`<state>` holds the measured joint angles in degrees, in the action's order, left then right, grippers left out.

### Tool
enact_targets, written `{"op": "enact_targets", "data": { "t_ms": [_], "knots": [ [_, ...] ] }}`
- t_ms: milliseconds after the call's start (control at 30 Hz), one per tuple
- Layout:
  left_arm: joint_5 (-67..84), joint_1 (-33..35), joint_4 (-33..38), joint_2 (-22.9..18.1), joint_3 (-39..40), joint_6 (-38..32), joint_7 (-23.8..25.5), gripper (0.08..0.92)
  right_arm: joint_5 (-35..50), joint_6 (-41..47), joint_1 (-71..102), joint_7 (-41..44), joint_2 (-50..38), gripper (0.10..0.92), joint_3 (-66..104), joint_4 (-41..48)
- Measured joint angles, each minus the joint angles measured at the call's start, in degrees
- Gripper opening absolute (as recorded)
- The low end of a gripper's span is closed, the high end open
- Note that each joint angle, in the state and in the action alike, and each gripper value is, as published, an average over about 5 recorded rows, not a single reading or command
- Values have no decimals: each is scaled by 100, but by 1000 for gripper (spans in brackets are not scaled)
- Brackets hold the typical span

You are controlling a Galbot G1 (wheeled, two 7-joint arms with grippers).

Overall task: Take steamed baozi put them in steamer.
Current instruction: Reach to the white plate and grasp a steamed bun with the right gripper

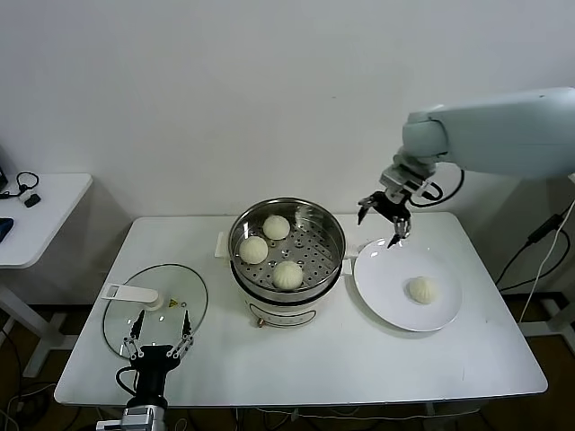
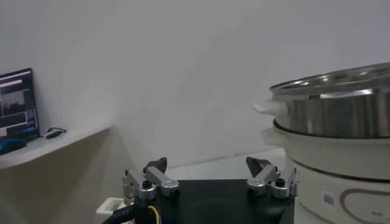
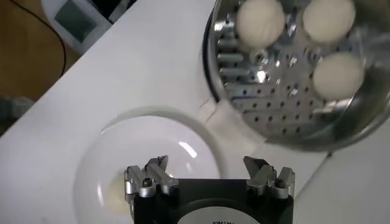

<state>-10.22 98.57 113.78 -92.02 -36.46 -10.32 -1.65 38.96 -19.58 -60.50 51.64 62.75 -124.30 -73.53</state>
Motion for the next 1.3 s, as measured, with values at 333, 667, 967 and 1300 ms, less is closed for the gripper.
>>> {"op": "enact_targets", "data": {
  "t_ms": [333, 667, 967, 1300],
  "knots": [
    [-20, 0, -42, -7, -15, 9, -1, 823, -207, 975, 72, 75, -843, 823, -126, -268],
    [-56, 2, -63, -6, 4, 10, -9, 823, -474, 1495, 490, 108, -1421, 823, 72, -180],
    [-81, 15, -80, 8, -16, 16, -11, 823, -700, 1768, 1028, 73, -1588, 823, 482, 128],
    [-65, 25, -122, 14, -53, 14, -24, 823, -843, 1933, 1744, 78, -1603, 823, 1017, 581]
  ]
}}
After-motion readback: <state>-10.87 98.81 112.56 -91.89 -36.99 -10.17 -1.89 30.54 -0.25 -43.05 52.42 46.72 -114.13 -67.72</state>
